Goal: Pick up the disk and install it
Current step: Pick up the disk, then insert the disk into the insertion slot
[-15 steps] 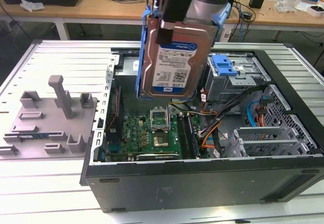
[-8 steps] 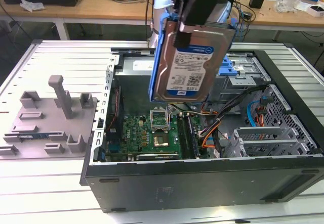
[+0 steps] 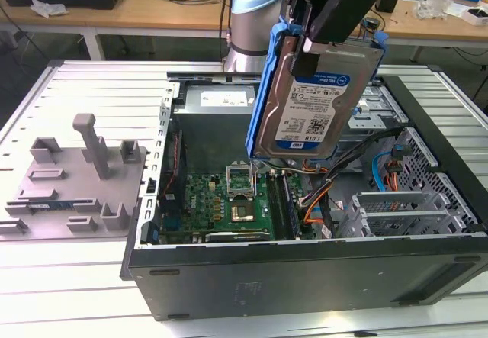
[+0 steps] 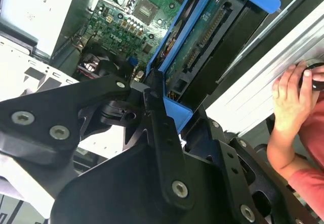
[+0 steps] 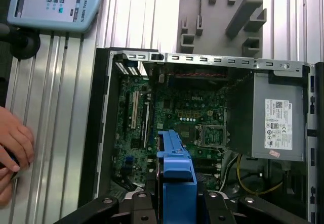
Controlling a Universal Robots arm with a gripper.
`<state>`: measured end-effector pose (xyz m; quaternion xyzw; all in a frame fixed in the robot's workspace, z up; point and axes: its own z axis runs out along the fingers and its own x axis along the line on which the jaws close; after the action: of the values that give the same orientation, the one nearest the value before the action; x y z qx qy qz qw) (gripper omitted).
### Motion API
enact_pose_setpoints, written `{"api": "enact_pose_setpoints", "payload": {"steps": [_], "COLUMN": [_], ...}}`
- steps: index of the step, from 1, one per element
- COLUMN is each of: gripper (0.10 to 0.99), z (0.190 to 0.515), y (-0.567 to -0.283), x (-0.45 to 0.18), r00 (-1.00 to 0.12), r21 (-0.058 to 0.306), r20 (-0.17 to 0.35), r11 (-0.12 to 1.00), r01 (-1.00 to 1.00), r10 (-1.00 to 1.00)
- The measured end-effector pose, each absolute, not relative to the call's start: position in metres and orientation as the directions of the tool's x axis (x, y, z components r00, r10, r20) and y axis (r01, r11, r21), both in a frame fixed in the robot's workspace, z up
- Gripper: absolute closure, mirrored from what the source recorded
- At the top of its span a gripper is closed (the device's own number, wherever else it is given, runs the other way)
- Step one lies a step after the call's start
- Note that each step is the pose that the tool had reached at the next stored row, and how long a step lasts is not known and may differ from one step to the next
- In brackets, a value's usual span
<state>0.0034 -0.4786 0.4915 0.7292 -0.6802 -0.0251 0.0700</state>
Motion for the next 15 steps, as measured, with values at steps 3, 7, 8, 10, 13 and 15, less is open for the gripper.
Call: {"api": "enact_pose_setpoints", "payload": {"steps": [3, 7, 8, 10, 13, 15], "gripper": [0.718, 0.718, 0.718, 0.718, 0.718, 0.718], "z": [0.4915, 0.4915, 0.4915, 0.4915, 0.4915, 0.4915], "y": [-0.4786, -0.4786, -0.4786, -0.4786, -0.4786, -0.4786], "x": [0.0035, 0.0035, 0.0035, 0.0035, 0.0035, 0.0035], "r00": [0.073, 0.074, 0.074, 0.074, 0.074, 0.074], "r21": [0.136, 0.136, 0.136, 0.136, 0.136, 0.136], "r20": [0.059, 0.059, 0.059, 0.059, 0.059, 0.059], "r11": [-0.065, -0.065, -0.065, -0.065, -0.066, -0.066], "r01": [-0.989, -0.989, -0.989, -0.989, -0.989, -0.988], "r10": [-0.996, -0.996, -0.996, -0.996, -0.996, -0.996]}}
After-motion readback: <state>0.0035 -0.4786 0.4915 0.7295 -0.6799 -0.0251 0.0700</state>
